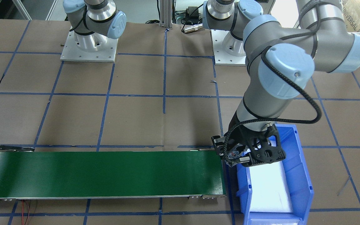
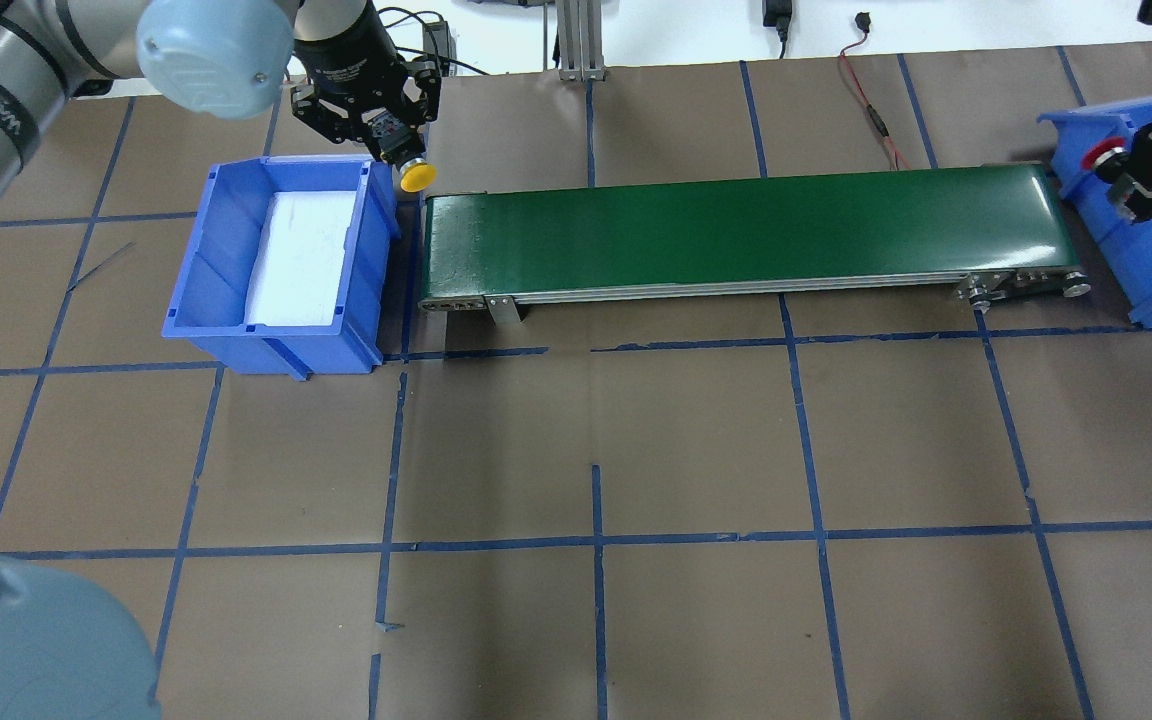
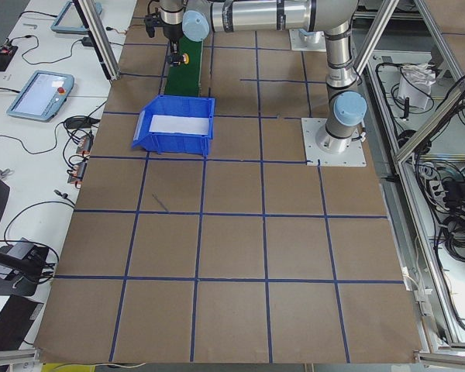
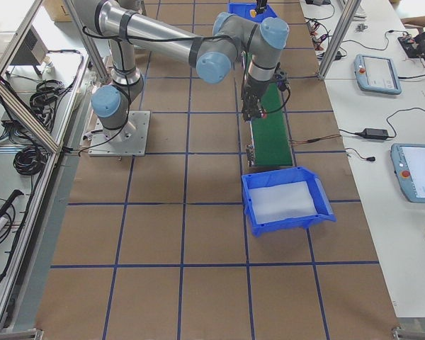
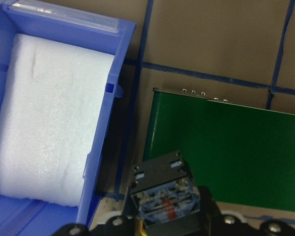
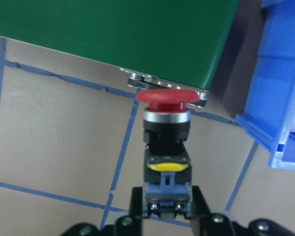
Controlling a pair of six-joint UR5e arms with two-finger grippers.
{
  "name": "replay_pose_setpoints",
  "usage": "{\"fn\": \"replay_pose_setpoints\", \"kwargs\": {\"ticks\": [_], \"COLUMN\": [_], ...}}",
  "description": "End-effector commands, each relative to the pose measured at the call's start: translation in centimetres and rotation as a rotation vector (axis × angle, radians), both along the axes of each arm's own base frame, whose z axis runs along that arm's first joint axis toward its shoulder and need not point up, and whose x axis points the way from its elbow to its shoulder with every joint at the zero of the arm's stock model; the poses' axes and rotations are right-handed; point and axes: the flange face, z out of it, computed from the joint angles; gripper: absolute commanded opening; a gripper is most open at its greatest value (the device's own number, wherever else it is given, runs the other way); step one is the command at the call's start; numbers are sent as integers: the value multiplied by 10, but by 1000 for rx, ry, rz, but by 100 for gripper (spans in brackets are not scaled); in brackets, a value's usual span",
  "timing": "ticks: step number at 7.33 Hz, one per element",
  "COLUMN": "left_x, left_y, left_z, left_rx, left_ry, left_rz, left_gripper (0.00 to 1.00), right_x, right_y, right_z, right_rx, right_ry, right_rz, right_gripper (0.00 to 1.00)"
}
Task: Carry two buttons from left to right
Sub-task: 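Carry second button to conveyor while right gripper carries first to far bin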
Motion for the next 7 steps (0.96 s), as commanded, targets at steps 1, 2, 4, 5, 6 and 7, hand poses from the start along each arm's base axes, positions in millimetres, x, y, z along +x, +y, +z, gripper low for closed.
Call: {"fn": "replay_pose_setpoints", "kwargs": {"ticks": [1, 2, 4, 5, 6, 7], "left_x": [-45, -58, -73, -80, -80, -81], "left_y": [-14, -20, -18, -12, -11, -11], "left_z": [-51, -72, -88, -89, -93, -95], "left_rx": [-4, -13, 2, 7, 19, 22], "left_ry": [5, 7, 10, 4, 0, 1], "left_rz": [-10, -23, -10, -20, -20, -22], "left_gripper": [27, 27, 27, 27, 27, 27], "right_x": [-66, -89, -118, -131, -143, -152], "right_y": [17, 20, 3, -15, -31, -43], "right_z": [1, 2, -20, -37, -46, -47], "right_rx": [-6, -26, -45, -46, -46, -53], "right_ry": [8, 20, 33, 34, 32, 34], "right_rz": [-67, -89, -103, -103, -101, -97], "right_gripper": [8, 8, 8, 8, 8, 9]}}
